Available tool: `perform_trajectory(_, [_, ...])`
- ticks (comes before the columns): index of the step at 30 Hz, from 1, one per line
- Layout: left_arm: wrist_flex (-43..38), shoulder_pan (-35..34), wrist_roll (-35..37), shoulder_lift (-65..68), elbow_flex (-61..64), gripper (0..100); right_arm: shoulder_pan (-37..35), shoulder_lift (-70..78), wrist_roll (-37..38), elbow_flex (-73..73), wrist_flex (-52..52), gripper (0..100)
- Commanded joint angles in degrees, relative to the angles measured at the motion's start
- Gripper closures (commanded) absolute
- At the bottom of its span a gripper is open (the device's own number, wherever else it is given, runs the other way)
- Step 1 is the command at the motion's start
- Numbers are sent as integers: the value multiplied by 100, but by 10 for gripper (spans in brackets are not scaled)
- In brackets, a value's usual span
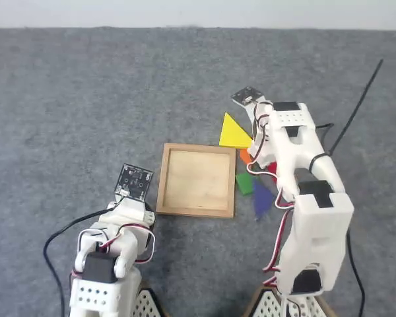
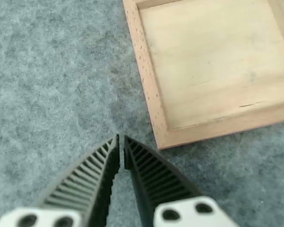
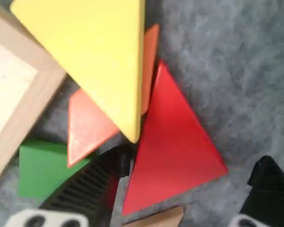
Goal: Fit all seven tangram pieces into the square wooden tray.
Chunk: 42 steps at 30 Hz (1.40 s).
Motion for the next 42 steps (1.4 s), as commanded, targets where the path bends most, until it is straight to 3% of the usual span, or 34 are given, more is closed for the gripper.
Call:
perform_trajectory(1, [18, -26, -18, -88, -57, 981, -22, 154, 141, -264, -22, 683])
perform_trajectory(6, [18, -26, -18, -88, -57, 981, -4, 154, -141, -264, -31, 868])
perform_trajectory(10, [18, -26, -18, -88, -57, 981, 4, 145, -185, -264, -31, 907])
perform_trajectory(17, [18, -26, -18, -88, -57, 981, 136, -75, -316, -246, 101, 835])
perform_trajectory(21, [18, -26, -18, -88, -57, 981, 514, -831, -870, 9, 4, 806])
perform_trajectory(29, [18, -26, -18, -88, -57, 981, 295, -2132, -1037, 2198, -1138, 774])
perform_trajectory(39, [18, -26, -18, -88, -57, 981, 655, -2765, -1108, 3332, -1455, 772])
perform_trajectory(42, [18, -26, -18, -88, -57, 981, 655, -2800, -1125, 3429, -1411, 715])
